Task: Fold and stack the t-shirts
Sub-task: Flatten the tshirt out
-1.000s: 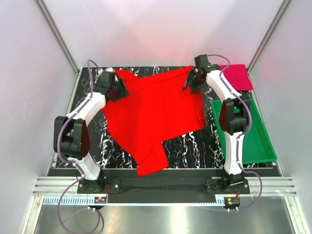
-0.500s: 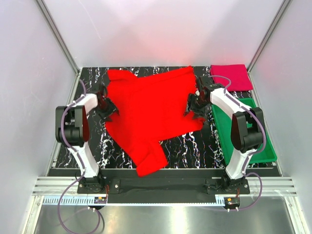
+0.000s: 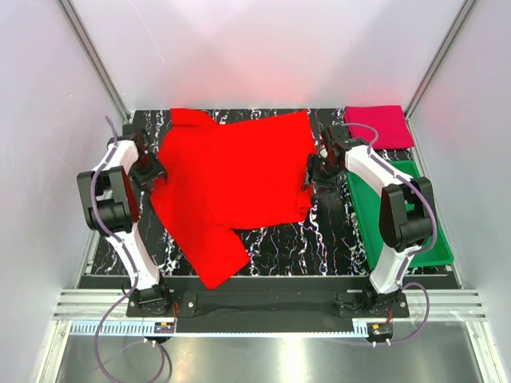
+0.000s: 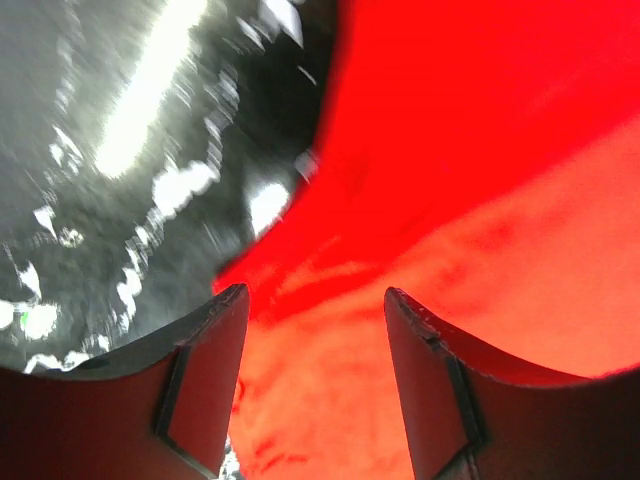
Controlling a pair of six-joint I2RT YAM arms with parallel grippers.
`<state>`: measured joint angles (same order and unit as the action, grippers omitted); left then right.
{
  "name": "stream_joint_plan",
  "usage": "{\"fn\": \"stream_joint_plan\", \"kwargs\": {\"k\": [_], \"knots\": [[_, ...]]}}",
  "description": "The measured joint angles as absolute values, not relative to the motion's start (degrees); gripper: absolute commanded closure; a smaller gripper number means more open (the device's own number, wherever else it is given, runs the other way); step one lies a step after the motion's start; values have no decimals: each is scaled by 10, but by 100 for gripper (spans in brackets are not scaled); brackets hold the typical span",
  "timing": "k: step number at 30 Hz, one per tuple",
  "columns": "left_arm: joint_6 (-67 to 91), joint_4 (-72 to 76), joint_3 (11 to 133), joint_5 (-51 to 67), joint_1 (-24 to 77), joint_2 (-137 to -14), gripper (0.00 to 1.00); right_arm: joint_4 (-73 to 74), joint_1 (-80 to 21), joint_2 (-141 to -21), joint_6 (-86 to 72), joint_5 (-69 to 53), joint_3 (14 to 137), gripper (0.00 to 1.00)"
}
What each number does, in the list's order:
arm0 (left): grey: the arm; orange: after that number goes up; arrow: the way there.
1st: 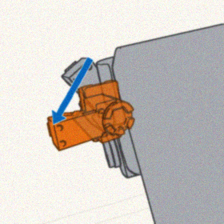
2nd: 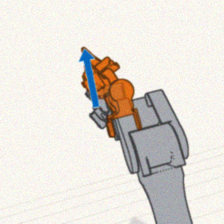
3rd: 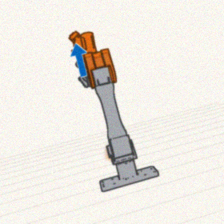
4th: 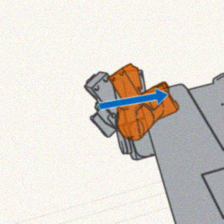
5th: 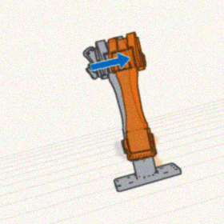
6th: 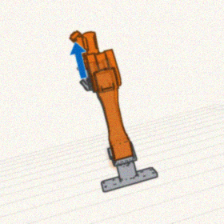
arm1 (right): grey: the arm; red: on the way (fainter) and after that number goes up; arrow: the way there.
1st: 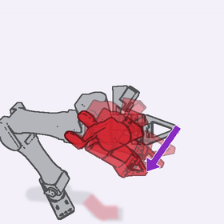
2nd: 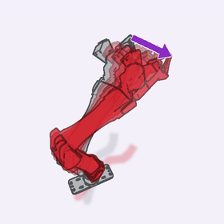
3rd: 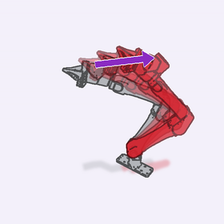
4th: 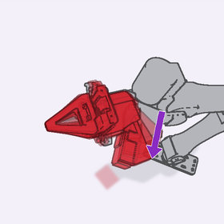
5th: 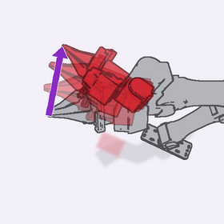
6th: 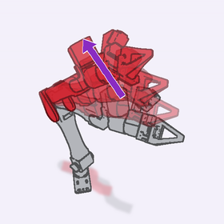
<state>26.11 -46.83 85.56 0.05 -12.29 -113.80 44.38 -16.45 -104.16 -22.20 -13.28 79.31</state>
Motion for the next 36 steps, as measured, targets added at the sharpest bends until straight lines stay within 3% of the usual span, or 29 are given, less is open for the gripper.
{"fn": "stream_joint_plan", "kwargs": {"k": [4, 10, 15, 17, 21, 36], "knots": [[253, -467, 815, 26, -74, -1067, 40, 435, -164, -1042, -220, -148, 767, 39], [280, -423, 664, 102, -11, -924, 52, 405, -164, -1045, -226, -165, 714, 46], [308, -402, 549, 128, -5, -862, 52, 366, -159, -1053, -241, -180, 708, 60], [312, -402, 537, 132, -4, -852, 52, 354, -154, -1057, -249, -187, 705, 60], [316, -390, 536, 140, -4, -840, 52, 341, -149, -1060, -260, -191, 695, 51], [321, -378, 537, 160, -4, -836, 51, 340, -146, -1068, -255, -187, 678, 51]]}}
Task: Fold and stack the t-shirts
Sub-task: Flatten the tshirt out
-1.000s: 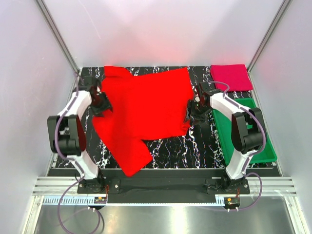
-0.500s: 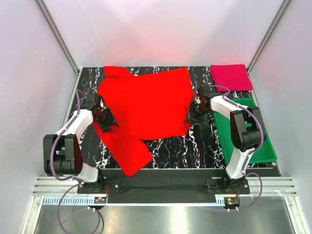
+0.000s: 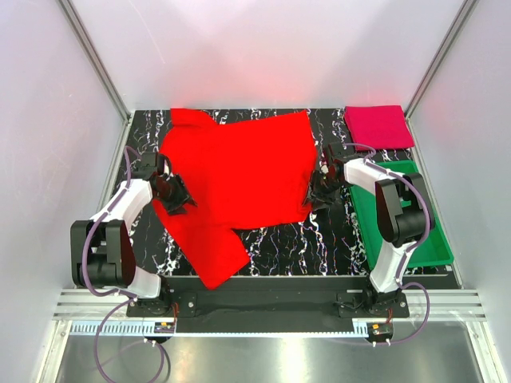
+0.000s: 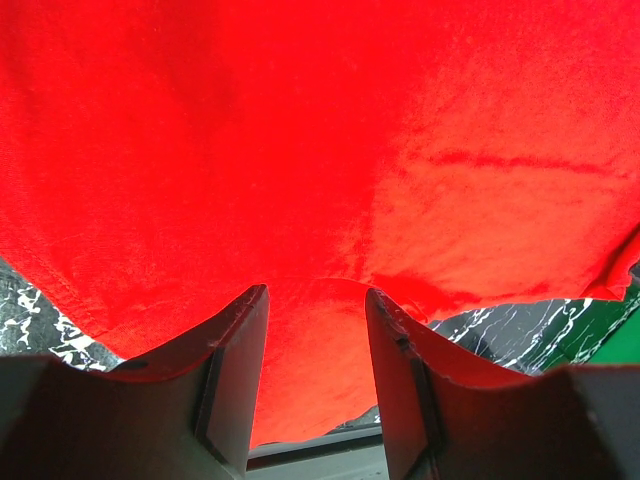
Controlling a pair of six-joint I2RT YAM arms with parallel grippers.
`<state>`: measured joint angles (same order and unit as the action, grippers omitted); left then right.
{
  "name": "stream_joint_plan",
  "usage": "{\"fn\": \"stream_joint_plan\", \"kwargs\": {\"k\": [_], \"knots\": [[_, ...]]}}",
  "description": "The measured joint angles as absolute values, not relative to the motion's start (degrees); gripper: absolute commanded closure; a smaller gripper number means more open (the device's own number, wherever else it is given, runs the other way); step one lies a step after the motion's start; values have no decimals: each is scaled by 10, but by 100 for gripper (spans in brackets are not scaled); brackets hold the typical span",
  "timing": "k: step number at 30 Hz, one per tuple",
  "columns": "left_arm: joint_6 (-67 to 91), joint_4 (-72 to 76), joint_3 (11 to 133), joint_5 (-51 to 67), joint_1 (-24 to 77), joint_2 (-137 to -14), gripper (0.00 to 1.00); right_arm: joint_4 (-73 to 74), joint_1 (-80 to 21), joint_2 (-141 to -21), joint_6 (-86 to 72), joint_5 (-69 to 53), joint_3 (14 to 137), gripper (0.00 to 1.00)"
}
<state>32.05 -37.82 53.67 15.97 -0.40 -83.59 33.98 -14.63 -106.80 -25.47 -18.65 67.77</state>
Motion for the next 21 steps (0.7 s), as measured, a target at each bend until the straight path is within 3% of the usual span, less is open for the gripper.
{"fn": "stream_joint_plan", "kwargs": {"k": [3, 6, 10, 13, 21], "knots": [[321, -378, 542, 162, -4, -836, 51, 339, -145, -1069, -253, -186, 677, 48], [321, -378, 546, 164, -4, -836, 51, 336, -142, -1070, -250, -186, 675, 53], [321, -378, 547, 166, -4, -836, 51, 330, -142, -1070, -247, -187, 672, 77], [321, -378, 548, 166, -4, -836, 51, 327, -142, -1070, -250, -186, 672, 85], [321, -378, 551, 165, -4, -836, 51, 391, -138, -1037, -253, -124, 672, 86]]}}
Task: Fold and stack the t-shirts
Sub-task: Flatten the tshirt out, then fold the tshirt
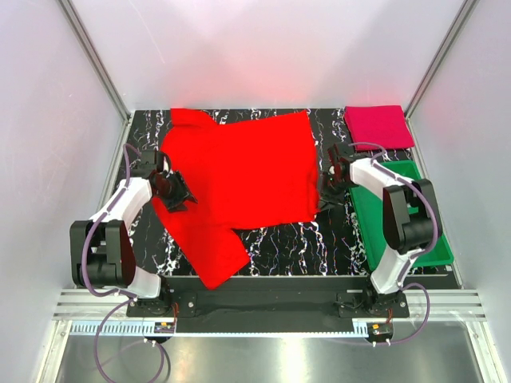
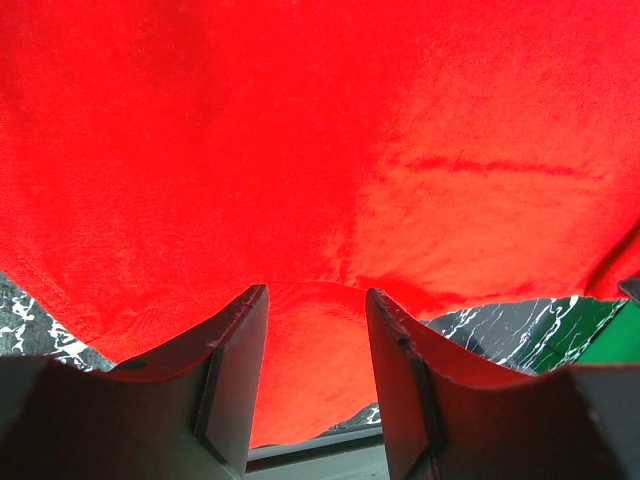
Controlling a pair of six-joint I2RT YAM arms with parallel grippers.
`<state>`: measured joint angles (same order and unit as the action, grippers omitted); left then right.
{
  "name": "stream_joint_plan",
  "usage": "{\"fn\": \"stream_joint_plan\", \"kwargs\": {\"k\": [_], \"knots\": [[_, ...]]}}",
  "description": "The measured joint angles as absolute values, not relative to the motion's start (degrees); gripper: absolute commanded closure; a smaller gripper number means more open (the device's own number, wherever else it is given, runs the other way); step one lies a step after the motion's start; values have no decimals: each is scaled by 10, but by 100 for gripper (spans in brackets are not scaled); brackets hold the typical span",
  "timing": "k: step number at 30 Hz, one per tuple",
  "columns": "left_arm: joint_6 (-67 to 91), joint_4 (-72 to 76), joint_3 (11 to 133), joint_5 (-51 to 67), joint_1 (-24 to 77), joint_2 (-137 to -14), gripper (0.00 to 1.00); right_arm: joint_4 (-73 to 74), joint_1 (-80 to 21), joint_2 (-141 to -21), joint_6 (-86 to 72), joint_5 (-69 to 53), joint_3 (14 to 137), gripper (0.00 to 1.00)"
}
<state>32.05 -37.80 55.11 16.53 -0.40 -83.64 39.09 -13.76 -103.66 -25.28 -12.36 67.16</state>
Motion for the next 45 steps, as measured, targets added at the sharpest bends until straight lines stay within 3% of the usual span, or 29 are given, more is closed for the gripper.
{"fn": "stream_joint_plan", "kwargs": {"k": [4, 7, 11, 15, 17, 23, 31, 39, 42, 45], "knots": [[320, -378, 552, 165, -4, -839, 51, 438, -120, -1000, -253, -75, 671, 85], [320, -378, 556, 162, -4, -846, 51, 459, -91, -976, -251, -38, 662, 73], [320, -382, 566, 144, -4, -854, 49, 479, -67, -974, -247, -19, 649, 66], [325, -394, 585, 109, -9, -854, 48, 498, -68, -970, -231, -8, 646, 36], [327, -397, 592, 94, -13, -854, 48, 502, -70, -961, -216, -7, 647, 32], [340, -402, 595, 66, -17, -876, 48, 493, -83, -938, -197, -61, 668, 36], [344, -405, 599, 49, -74, -992, 49, 440, -158, -1019, -207, -136, 716, 37], [276, -432, 721, 29, -119, -1076, 46, 431, -159, -996, -202, -147, 689, 35], [259, -434, 728, 20, -109, -1063, 39, 434, -159, -976, -202, -150, 665, 35], [270, -433, 679, 5, -85, -984, 42, 434, -159, -959, -203, -162, 652, 35]]}}
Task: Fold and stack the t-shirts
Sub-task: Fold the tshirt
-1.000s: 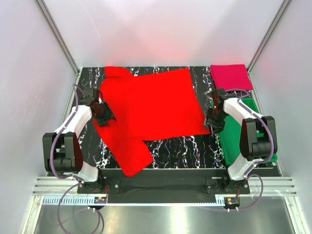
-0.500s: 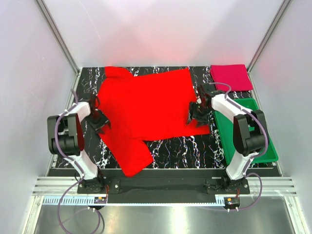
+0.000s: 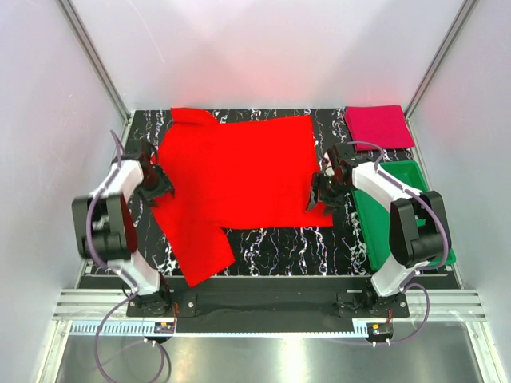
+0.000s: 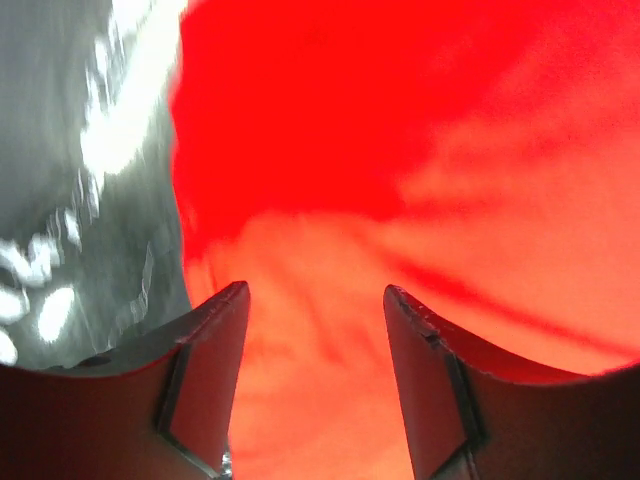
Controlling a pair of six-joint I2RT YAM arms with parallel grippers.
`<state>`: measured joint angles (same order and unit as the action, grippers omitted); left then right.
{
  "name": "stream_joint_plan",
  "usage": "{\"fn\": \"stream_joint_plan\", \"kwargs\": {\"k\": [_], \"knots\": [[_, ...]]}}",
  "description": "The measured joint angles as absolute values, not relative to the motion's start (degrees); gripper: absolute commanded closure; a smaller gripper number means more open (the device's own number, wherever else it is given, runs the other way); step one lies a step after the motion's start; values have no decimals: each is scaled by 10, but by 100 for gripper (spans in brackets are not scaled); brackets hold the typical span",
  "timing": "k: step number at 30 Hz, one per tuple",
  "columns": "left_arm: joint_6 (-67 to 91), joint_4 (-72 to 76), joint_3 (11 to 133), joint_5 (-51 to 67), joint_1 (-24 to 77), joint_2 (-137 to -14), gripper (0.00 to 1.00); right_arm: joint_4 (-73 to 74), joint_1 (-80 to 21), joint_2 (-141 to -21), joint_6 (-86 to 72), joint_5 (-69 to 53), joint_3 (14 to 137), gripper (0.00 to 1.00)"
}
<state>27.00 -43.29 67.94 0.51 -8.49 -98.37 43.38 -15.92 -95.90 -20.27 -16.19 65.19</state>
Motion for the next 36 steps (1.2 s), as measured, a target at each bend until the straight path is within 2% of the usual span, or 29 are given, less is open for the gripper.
{"fn": "stream_joint_plan", "kwargs": {"k": [4, 7, 9, 13, 20, 23, 25, 27, 28, 30, 31, 32, 33, 34, 36], "knots": [[321, -459, 552, -11, -17, -785, 44, 434, -159, -945, -203, -173, 648, 34], [369, -489, 475, -30, 46, -692, 44, 433, -159, -943, -202, -179, 648, 34], [410, -504, 425, -37, 83, -662, 44, 433, -159, -943, -202, -186, 648, 34], [485, -520, 340, -40, 93, -642, 48, 430, -159, -943, -202, -197, 647, 34], [561, -521, 289, -48, 93, -619, 50, 426, -159, -925, -203, -206, 620, 34], [581, -521, 289, -52, 93, -619, 60, 426, -159, -911, -203, -205, 605, 34], [588, -522, 290, -57, 93, -620, 73, 426, -159, -901, -204, -205, 595, 34], [595, -521, 290, -63, 93, -617, 78, 427, -159, -890, -207, -203, 587, 34], [599, -519, 289, -65, 93, -613, 86, 427, -159, -885, -209, -199, 584, 34], [606, -515, 284, -69, 93, -599, 91, 429, -159, -875, -221, -185, 580, 34], [608, -514, 282, -72, 93, -589, 93, 430, -157, -871, -230, -173, 578, 36], [610, -515, 281, -76, 93, -579, 97, 430, -156, -868, -239, -166, 575, 46], [611, -517, 281, -80, 93, -565, 97, 432, -152, -864, -259, -153, 567, 46], [610, -520, 283, -81, 93, -557, 97, 430, -146, -864, -271, -147, 561, 54], [604, -535, 294, -82, 93, -547, 98, 430, -132, -867, -302, -131, 547, 56]]}}
